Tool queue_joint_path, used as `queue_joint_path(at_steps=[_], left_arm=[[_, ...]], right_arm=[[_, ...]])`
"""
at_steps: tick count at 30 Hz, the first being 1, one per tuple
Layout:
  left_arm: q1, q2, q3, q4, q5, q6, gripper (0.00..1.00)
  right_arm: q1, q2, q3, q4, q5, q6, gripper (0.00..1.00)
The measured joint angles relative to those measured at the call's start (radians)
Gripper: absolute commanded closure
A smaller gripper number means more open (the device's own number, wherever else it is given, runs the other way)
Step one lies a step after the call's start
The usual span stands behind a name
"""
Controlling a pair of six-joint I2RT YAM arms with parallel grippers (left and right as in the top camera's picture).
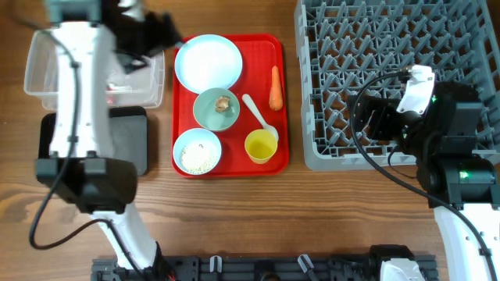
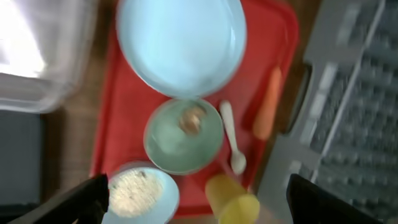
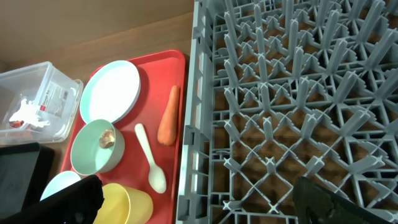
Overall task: Sort waste into correct bins and load items into the dishwasher rack
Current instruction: 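Tip the plate over the clear bin to dump wrapper and tissue, then return the white plate to the red tray with the left gripper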
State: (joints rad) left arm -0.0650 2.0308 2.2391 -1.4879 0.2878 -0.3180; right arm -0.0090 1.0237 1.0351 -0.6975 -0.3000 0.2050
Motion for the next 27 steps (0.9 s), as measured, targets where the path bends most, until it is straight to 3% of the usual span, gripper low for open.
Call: queue_joint_path(at_steps=[4, 8, 12, 16, 23, 27], left_arm=[[-0.13, 0.01, -0.019, -0.007, -0.03, 0.034, 0.13], [-0.232, 0.01, -0.081, 0.011, -0.112, 0.052, 0.09], [-0.331, 0.011, -0.215, 0.124, -0.184, 0.082, 0.0], [-0.417, 0.015, -0.375, 0.311, -0.244, 0.102, 0.01], [-0.473, 0.021, -0.529, 0.521, -0.318, 0.118, 0.15], [-0.465, 0.021, -0.57, 0.59, -0.343, 0.115, 0.18]], right_arm=[[0.0, 0.0, 0.0, -0.001, 0.0, 0.0, 0.0], [0.0, 0.0, 0.0, -0.001, 0.0, 0.0, 0.0], [0.0, 0.0, 0.0, -0.001, 0.0, 0.0, 0.0], [0.0, 0.0, 0.0, -0.001, 0.0, 0.0, 0.0], [0.0, 0.0, 0.0, -0.004, 0.0, 0.0, 0.0], [0.0, 0.0, 0.0, -0.006, 0.0, 0.0, 0.0]])
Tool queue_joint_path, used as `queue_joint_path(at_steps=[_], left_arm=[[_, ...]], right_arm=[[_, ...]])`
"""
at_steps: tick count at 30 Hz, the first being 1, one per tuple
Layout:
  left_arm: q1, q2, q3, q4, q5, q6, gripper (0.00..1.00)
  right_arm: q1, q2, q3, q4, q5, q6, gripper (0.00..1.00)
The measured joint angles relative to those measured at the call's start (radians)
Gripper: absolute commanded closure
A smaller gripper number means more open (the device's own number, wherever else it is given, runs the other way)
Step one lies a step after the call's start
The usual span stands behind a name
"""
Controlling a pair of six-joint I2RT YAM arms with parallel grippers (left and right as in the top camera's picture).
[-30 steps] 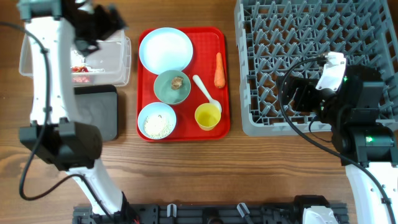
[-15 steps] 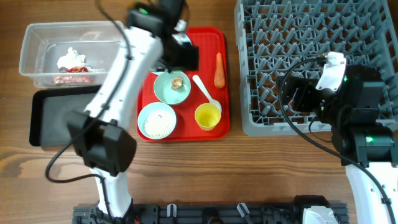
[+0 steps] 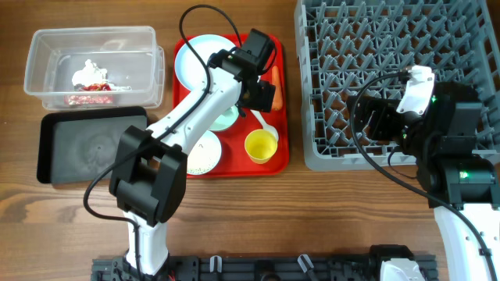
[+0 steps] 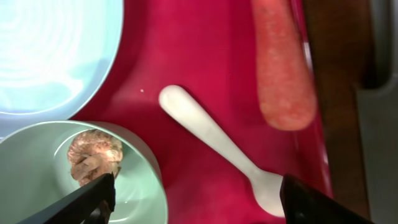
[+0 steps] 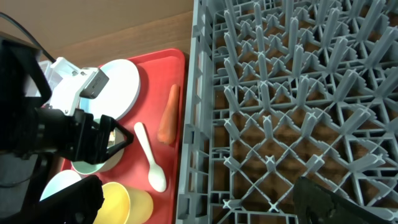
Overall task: Sort waste into correct bins and load items into the dishwasher rack
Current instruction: 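Return the white plate to the red tray with the left gripper, then grasp the teal bowl rim with the left gripper and lift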
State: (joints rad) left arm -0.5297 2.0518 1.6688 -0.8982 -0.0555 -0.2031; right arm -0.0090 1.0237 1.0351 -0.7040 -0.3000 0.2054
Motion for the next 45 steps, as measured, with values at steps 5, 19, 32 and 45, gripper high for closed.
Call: queue_joint_path(at_steps=[5, 19, 32, 45], left_arm=[[0.006, 0.0, -0.059, 0.066, -0.009, -0.086, 0.3], [0.007, 0.0, -0.178, 0.177, -0.013, -0.211, 0.63], [0.007, 0.0, -0.206, 0.2, -0.046, -0.22, 0.96], [0.007, -0.011, -0.094, 0.016, -0.054, -0.222, 0.96]], right_arm=[[0.0, 0.0, 0.0, -0.007, 0.0, 0.0, 0.0], [0.0, 0.0, 0.0, -0.006, 0.0, 0.0, 0.0], [0.0, 0.0, 0.0, -0.007, 0.0, 0.0, 0.0], [0.0, 0.0, 0.0, -0.014, 0.0, 0.0, 0.0]])
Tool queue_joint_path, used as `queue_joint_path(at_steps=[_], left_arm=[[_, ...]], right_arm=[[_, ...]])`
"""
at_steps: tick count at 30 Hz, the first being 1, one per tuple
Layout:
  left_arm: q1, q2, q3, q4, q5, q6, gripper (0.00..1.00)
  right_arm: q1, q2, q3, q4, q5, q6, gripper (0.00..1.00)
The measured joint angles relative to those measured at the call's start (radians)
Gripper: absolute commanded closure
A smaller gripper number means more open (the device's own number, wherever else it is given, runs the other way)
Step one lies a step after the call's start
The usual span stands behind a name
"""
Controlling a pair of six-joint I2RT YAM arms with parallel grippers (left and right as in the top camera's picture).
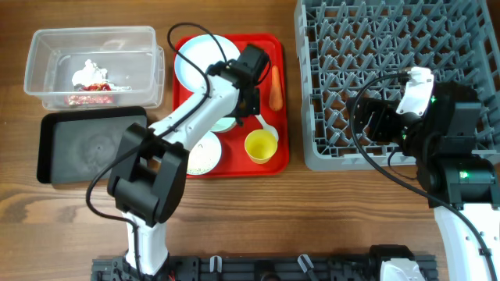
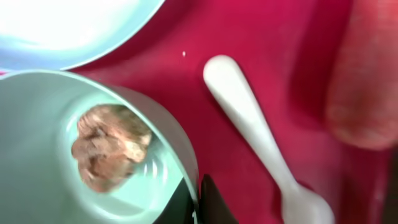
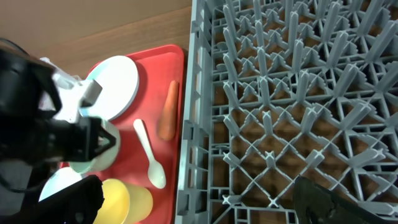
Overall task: Sort waste into correct bins and load items into the dishwasher rack
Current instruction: 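Grasp the teal bowl rim with the left gripper and lift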
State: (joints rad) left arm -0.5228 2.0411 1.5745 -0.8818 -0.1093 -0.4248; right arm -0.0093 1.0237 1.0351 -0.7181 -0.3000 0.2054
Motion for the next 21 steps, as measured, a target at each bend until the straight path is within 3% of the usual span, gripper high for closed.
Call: queue_joint_path(at_steps=[10, 16, 21], left_arm=[[0.063, -0.236, 0.141, -0.15, 0.203, 0.0, 0.96], [0.246, -0.361, 0.147, -0.347, 0.262, 0.01, 0.96], [0.443, -0.37, 0.144, -0.471, 0.344, 0.11, 0.96]], right_arm=[[0.0, 0.0, 0.0, 0.0, 0.0, 0.0, 0.0], [0.0, 0.0, 0.0, 0.0, 0.0, 0.0, 0.0], [0.0, 0.0, 0.0, 0.0, 0.0, 0.0, 0.0]])
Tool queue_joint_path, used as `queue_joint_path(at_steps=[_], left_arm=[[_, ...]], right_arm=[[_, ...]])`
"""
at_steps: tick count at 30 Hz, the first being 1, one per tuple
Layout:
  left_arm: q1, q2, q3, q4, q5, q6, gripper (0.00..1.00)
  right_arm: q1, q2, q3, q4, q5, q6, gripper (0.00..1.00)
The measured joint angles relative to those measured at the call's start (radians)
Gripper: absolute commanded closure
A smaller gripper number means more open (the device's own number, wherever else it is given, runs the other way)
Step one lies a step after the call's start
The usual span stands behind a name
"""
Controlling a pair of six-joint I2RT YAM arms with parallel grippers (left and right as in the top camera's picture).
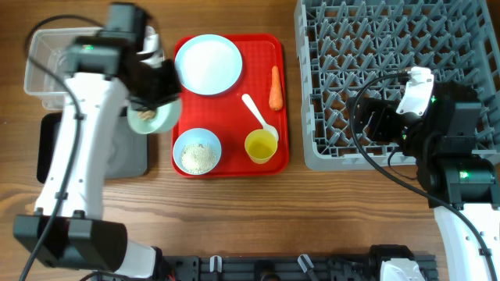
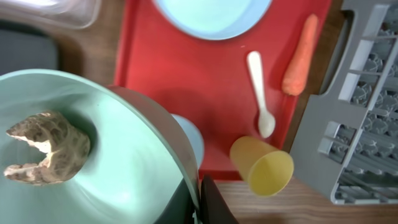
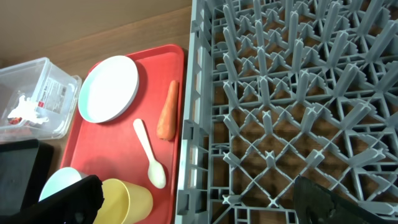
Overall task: Sort waste into correct bins and load items into the dishwasher rack
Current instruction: 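Grasp the teal bowl rim with the left gripper and lift, then tip the teal bowl over the black tray to drop the walnut shell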
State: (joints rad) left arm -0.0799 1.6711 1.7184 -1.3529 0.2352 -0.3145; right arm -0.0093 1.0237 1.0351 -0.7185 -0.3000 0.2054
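Observation:
My left gripper (image 1: 159,100) is shut on the rim of a green bowl (image 1: 154,119), held off the red tray (image 1: 234,160) over its left edge, beside the black bin (image 1: 129,160). In the left wrist view the bowl (image 2: 106,174) fills the lower left, a brown food lump (image 2: 42,147) lies in it, and my left gripper (image 2: 198,202) pinches its wall. My right gripper (image 1: 377,119) hangs open over the grey dishwasher rack (image 1: 391,47), nothing between its fingers (image 3: 68,202).
On the tray lie a white plate (image 1: 208,64), a carrot (image 1: 274,87), a white spoon (image 1: 258,115), a yellow cup (image 1: 260,146) and a bowl of white grains (image 1: 197,151). A clear container (image 1: 43,74) with wrappers stands at the far left, partly behind my arm.
The green bowl has left the middle of the tray. My left gripper, still shut on its rim, now holds it to the left, by the black bin. The right arm is unchanged.
My left gripper was open, up by the clear container, with the bowl on the tray. Then it was open low over the tray between bowl and spoon. Then it was shut on the bowl's rim, and now the bowl is off the tray at the left.

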Motion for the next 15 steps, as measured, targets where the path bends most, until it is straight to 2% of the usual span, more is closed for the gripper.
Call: queue_joint_path(at_steps=[6, 15], left_arm=[[0.229, 0.0, -0.075, 0.014, 0.188, 0.193, 0.96], [0.589, 0.0, -0.321, 0.155, 0.558, 0.423, 0.96]], right_arm=[[0.0, 0.0, 0.0, 0.0, 0.0, 0.0, 0.0], [0.0, 0.0, 0.0, 0.0, 0.0, 0.0, 0.0]])
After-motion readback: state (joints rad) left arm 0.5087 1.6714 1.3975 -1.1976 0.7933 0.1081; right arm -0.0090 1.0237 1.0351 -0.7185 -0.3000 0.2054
